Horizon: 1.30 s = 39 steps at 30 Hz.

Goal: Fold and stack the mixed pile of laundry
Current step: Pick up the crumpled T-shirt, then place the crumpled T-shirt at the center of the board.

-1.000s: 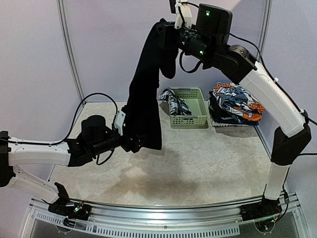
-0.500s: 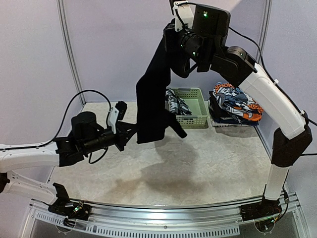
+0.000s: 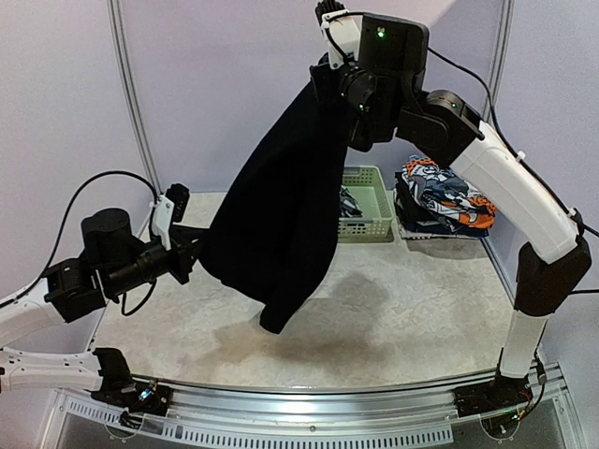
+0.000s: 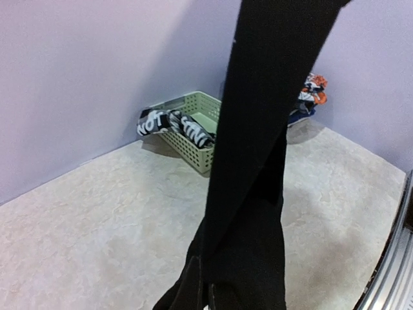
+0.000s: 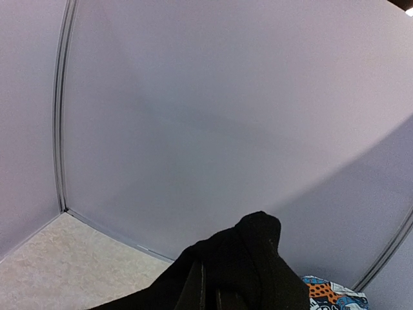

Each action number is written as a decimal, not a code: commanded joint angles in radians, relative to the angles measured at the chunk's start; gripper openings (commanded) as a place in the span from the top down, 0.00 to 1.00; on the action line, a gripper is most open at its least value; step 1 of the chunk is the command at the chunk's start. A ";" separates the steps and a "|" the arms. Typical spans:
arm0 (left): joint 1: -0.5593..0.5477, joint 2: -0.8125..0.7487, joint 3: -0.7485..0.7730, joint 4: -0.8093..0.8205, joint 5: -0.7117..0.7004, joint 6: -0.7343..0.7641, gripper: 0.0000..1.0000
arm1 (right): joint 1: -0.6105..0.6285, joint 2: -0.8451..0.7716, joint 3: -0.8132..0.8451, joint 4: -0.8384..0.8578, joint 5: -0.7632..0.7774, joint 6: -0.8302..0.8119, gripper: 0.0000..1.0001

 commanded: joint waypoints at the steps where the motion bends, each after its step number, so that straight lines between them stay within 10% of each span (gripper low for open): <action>1: -0.010 -0.081 0.136 -0.226 -0.164 0.009 1.00 | -0.003 -0.073 0.021 -0.095 0.081 0.030 1.00; 17: 0.034 0.113 0.387 -0.411 -0.113 -0.029 1.00 | -0.096 -0.618 -0.824 -0.473 -0.192 0.685 1.00; 22: 0.172 0.297 0.359 -0.407 0.050 -0.128 1.00 | -0.297 -0.575 -1.098 -0.365 -0.527 0.754 1.00; 30: 0.375 0.624 0.221 -0.183 0.342 -0.248 1.00 | -0.410 -0.398 -1.251 -0.260 -0.656 0.776 0.99; 39: 0.413 0.875 0.260 -0.057 0.289 -0.266 0.93 | -0.524 -0.325 -1.095 -0.254 -0.671 0.732 0.41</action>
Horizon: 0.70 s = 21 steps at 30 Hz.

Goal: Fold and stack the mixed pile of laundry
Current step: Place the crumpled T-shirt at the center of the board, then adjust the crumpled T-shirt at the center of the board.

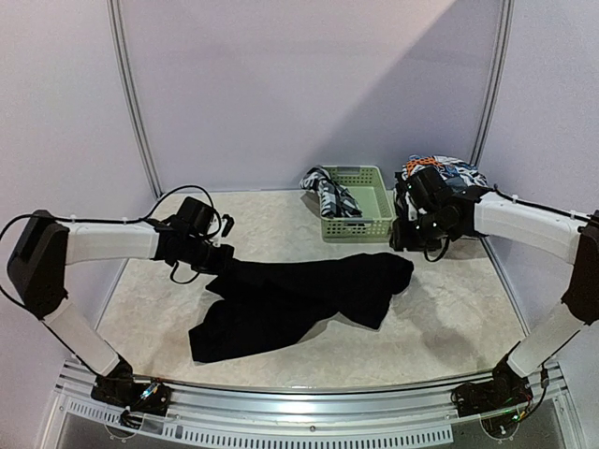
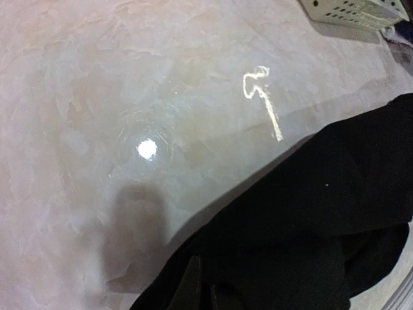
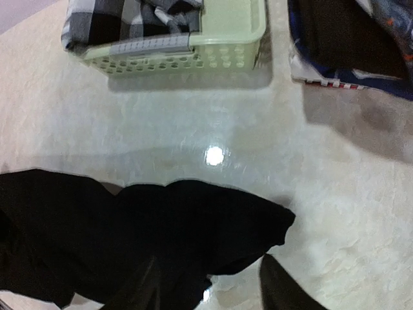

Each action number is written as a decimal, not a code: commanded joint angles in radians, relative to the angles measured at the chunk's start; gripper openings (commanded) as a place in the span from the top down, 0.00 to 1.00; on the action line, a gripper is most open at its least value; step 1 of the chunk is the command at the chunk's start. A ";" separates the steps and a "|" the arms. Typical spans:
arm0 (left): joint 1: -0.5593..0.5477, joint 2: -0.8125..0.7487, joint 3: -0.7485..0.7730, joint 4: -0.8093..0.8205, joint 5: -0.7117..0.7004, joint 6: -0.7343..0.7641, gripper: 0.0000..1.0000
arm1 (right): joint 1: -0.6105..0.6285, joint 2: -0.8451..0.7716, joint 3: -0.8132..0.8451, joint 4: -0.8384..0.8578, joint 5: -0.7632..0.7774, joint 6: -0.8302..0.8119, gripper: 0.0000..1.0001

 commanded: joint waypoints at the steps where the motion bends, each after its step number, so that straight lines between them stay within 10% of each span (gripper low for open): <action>1: 0.030 0.075 0.057 0.048 -0.085 -0.022 0.84 | -0.033 0.048 0.141 -0.034 0.006 -0.033 0.37; 10: -0.088 -0.169 -0.039 -0.109 -0.507 -0.049 0.12 | 0.131 -0.080 0.054 -0.003 -0.025 -0.083 0.36; 21: -0.361 -0.238 -0.015 -0.182 -0.502 -0.136 0.18 | 0.264 -0.142 -0.235 0.225 0.141 -0.004 0.41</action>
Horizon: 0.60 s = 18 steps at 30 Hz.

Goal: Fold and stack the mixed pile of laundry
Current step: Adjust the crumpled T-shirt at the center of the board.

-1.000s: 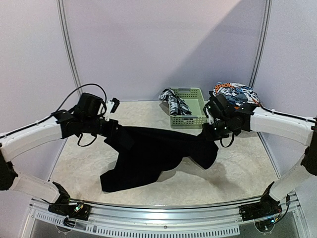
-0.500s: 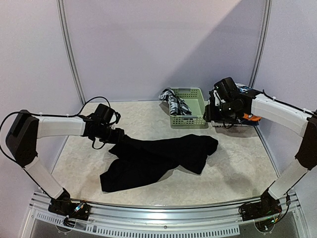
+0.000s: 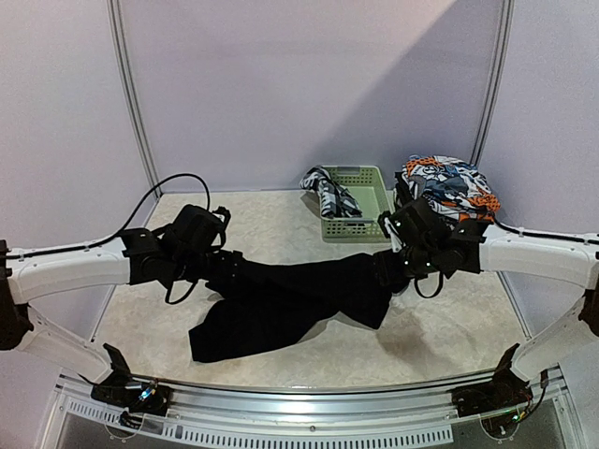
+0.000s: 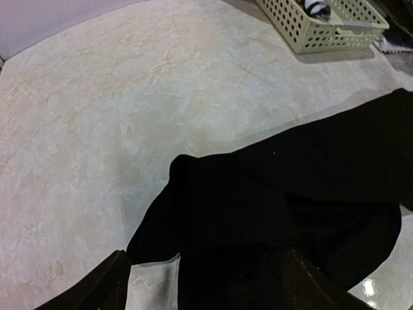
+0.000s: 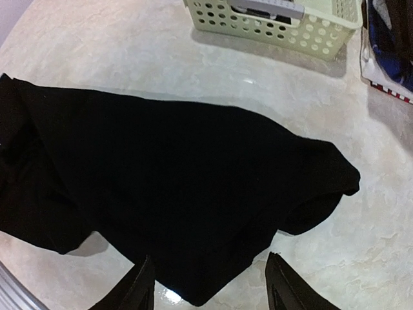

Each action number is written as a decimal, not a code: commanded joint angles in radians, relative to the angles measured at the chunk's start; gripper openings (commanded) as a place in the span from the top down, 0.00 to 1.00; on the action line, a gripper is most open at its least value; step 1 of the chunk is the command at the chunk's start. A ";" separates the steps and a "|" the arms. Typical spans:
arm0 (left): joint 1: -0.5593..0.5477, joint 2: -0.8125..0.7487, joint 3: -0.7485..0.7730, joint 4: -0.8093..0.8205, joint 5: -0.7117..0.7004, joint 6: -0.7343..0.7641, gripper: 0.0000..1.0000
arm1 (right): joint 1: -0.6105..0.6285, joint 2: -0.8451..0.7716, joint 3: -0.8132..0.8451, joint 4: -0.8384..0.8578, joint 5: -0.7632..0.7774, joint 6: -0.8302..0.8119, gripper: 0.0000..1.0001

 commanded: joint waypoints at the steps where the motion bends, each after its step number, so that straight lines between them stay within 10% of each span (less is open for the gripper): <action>1: -0.074 0.065 0.031 -0.035 0.032 -0.034 0.19 | 0.034 -0.004 -0.073 0.096 0.082 0.034 0.41; 18: -0.454 0.639 0.567 -0.089 0.079 0.649 0.23 | -0.098 -0.266 -0.394 0.136 0.157 0.299 0.32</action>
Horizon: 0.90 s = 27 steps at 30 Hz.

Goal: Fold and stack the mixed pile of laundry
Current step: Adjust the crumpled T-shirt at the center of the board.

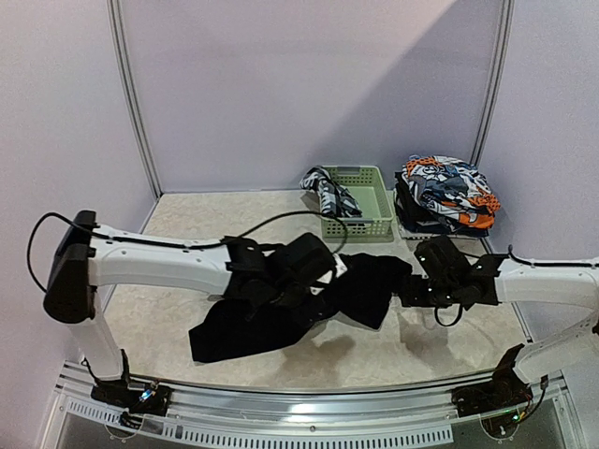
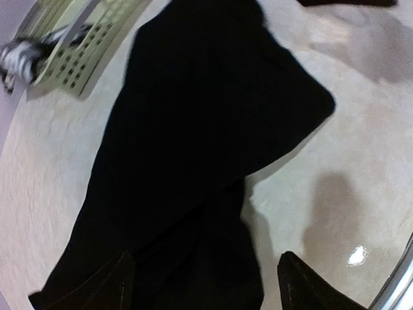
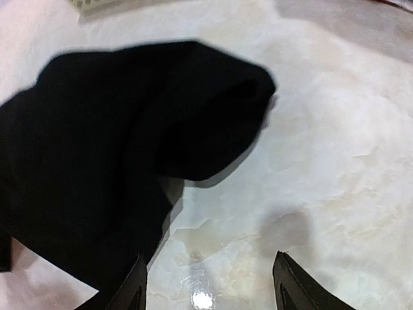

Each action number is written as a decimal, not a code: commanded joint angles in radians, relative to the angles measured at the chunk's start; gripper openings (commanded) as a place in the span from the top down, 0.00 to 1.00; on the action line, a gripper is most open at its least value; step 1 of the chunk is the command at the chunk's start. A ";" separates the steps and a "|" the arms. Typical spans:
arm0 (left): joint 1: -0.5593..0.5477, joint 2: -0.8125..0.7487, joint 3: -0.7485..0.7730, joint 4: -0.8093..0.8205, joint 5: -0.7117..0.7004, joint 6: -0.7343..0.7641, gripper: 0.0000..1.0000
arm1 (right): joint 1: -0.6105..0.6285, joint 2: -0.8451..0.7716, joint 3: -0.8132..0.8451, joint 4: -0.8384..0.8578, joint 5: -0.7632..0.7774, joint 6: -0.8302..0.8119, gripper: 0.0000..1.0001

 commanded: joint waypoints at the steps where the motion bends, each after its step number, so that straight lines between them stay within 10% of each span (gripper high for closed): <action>1: -0.102 0.183 0.167 -0.007 0.043 0.304 0.23 | -0.035 -0.162 -0.052 -0.009 0.078 0.091 0.32; 17: -0.128 0.603 0.543 -0.002 0.005 0.563 0.31 | -0.046 -0.392 -0.080 -0.143 0.114 0.096 0.32; 20: -0.121 0.636 0.564 0.039 -0.014 0.582 0.59 | -0.046 -0.395 -0.073 -0.153 0.118 0.084 0.32; 22: -0.116 0.654 0.583 0.057 -0.028 0.581 0.95 | -0.047 -0.395 -0.067 -0.162 0.124 0.078 0.32; 27: -0.095 0.542 0.559 0.113 -0.013 0.480 1.00 | -0.047 -0.403 -0.041 -0.192 0.150 0.070 0.32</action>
